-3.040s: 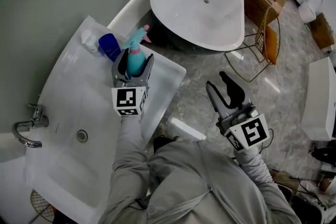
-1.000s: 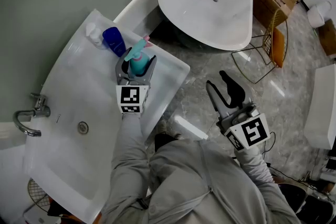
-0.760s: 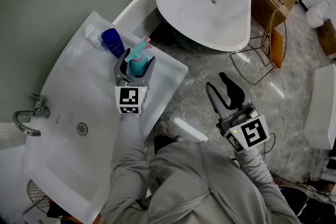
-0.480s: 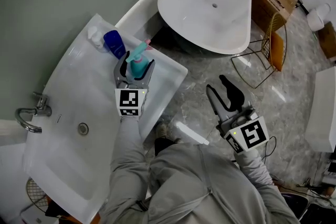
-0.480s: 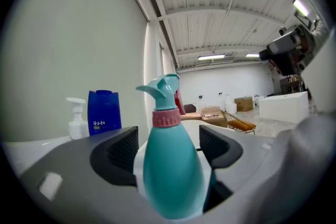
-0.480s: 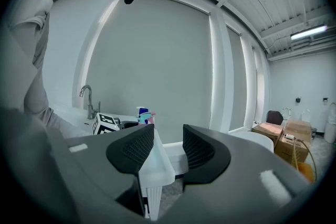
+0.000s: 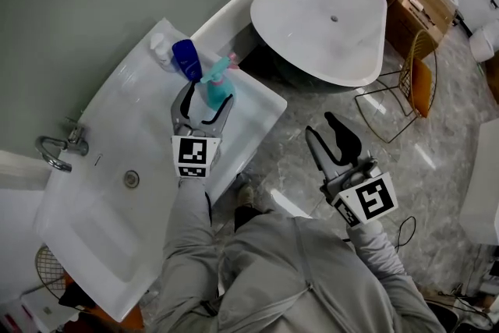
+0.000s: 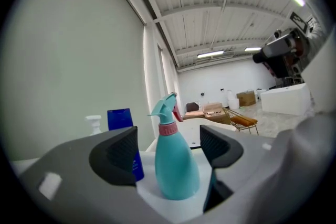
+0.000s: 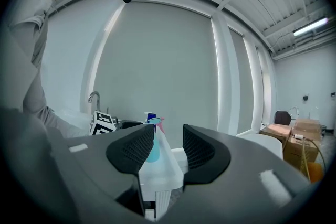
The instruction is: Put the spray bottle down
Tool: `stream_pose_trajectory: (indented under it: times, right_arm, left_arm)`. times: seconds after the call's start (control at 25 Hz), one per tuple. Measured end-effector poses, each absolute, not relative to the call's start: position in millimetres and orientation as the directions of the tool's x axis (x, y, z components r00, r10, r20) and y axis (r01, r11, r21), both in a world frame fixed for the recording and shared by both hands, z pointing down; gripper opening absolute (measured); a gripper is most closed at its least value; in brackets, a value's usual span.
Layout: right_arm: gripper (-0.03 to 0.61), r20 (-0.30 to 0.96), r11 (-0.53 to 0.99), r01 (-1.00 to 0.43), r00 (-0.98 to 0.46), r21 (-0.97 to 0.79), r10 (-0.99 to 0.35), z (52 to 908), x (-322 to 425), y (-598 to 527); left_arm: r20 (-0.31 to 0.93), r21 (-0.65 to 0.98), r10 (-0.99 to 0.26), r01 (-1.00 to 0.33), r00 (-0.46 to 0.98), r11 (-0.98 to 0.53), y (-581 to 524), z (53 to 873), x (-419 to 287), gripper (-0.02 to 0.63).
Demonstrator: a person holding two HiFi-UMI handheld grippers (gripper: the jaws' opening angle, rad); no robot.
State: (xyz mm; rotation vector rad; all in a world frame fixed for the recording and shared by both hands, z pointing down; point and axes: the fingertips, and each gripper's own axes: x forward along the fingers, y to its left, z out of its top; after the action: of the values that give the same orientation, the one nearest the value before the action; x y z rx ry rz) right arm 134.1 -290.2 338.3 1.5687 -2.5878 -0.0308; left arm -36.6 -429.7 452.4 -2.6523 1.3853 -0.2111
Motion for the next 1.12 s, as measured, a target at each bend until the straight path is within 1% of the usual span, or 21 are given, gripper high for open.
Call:
stream_pose_trajectory:
  times: [0.48,0.76,1.12]
  right_arm:
    - [0.161,0.040,0.544,-0.837,-0.543,0.056,-0.839,329,120,-263]
    - [0.161,0.026,0.575,-0.817,-0.574,0.044,-0.818,330,111,-254]
    - [0.161,0.022,0.605,-0.796,-0.604,0.030,-0.796,334,104,-245]
  left_arm:
    - [0.039,-0.233,-0.873,-0.845,0.486,-0.481,-352,419,-73,0.396]
    - [0.011,-0.225,-0.901,-0.877,0.433,-0.424,-313,402,-91,0.396]
    - [0.010,-0.208,-0.924,-0.903,0.382,-0.376,-281,398,-106,0.396]
